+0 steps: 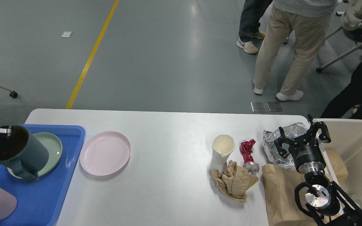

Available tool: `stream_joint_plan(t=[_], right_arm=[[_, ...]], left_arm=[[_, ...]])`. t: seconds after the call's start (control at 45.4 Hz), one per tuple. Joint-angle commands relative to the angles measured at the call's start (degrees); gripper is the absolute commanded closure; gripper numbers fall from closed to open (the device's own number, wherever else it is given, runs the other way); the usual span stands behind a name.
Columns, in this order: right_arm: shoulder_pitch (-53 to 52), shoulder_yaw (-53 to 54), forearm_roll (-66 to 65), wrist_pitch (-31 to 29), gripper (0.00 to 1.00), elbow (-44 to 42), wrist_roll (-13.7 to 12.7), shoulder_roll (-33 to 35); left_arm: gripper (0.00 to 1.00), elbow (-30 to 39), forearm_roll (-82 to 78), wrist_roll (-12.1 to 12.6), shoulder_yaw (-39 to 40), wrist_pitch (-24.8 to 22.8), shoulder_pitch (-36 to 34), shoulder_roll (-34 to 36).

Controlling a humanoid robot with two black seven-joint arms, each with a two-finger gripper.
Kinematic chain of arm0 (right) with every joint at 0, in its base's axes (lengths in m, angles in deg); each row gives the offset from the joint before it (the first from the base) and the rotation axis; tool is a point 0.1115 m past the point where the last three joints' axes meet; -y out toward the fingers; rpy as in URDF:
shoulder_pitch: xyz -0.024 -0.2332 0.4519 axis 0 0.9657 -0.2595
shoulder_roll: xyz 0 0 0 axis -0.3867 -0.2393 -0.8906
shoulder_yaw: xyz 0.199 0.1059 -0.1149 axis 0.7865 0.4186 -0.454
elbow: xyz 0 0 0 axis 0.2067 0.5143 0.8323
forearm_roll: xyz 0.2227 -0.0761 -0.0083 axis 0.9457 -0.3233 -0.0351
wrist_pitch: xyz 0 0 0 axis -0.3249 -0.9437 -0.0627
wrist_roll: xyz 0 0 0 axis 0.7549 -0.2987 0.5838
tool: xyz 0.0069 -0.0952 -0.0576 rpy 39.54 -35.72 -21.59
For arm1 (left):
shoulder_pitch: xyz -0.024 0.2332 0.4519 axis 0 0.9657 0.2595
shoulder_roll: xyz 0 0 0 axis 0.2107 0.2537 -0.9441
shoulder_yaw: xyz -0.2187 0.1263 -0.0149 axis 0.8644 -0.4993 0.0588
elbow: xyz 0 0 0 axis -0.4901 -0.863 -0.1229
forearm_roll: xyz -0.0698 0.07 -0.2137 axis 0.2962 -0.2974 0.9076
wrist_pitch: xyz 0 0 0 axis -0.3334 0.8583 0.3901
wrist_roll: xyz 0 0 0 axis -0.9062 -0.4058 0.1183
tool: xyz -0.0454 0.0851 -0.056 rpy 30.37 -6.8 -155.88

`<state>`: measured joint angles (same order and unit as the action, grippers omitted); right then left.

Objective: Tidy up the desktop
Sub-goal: 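Grasp the teal mug with the left gripper and set it on the tray, then release the teal mug and lift the left gripper away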

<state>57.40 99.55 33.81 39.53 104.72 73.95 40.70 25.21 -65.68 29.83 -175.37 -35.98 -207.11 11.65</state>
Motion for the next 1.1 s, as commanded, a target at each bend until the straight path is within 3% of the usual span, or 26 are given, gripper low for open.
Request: stream_joint_plan(t=[0.0,0.154,0.308,0.484,0.881,0.969,1.013,1.079], right_arm=[[0.01,0.0,0.0,0.0,0.0,0.0,0.0,0.0],[0.01,0.0,0.0,0.0,0.0,0.0,0.0,0.0],[0.01,0.0,0.0,0.0,0.0,0.0,0.0,0.0],[0.01,0.0,0.0,0.0,0.0,0.0,-0.09,0.0],[0.01,0.0,0.0,0.0,0.0,0.0,0.0,0.0],[0.01,0.0,0.0,0.0,0.0,0.0,0.0,0.0],[0.01,0.0,0.0,0.0,0.0,0.0,0.0,0.0],[0.01,0.0,0.0,0.0,0.0,0.0,0.0,0.0]], left_arm=[[1.0,-6.38,-5.84,-1.33,7.25,1.99,13.06,6.82],[1.0,-15.79,-6.64,-1.42,18.15,4.27,31.78,8.5],[1.0,-25.28,-7.95,-0.98,26.32,5.33,44.44,8.85],[1.0,-28.81,-8.74,-0.89,31.52,5.51,50.78,8.5],[1.0,-33.99,-9.01,-0.98,36.97,5.6,57.11,8.5],[0.87,-33.99,-8.57,-1.07,37.76,5.6,58.08,8.59],[0.71,-33.99,-8.22,-0.98,38.03,5.68,58.43,8.59],[0.39,-33.99,-7.78,-1.42,38.03,6.21,58.43,8.68]])
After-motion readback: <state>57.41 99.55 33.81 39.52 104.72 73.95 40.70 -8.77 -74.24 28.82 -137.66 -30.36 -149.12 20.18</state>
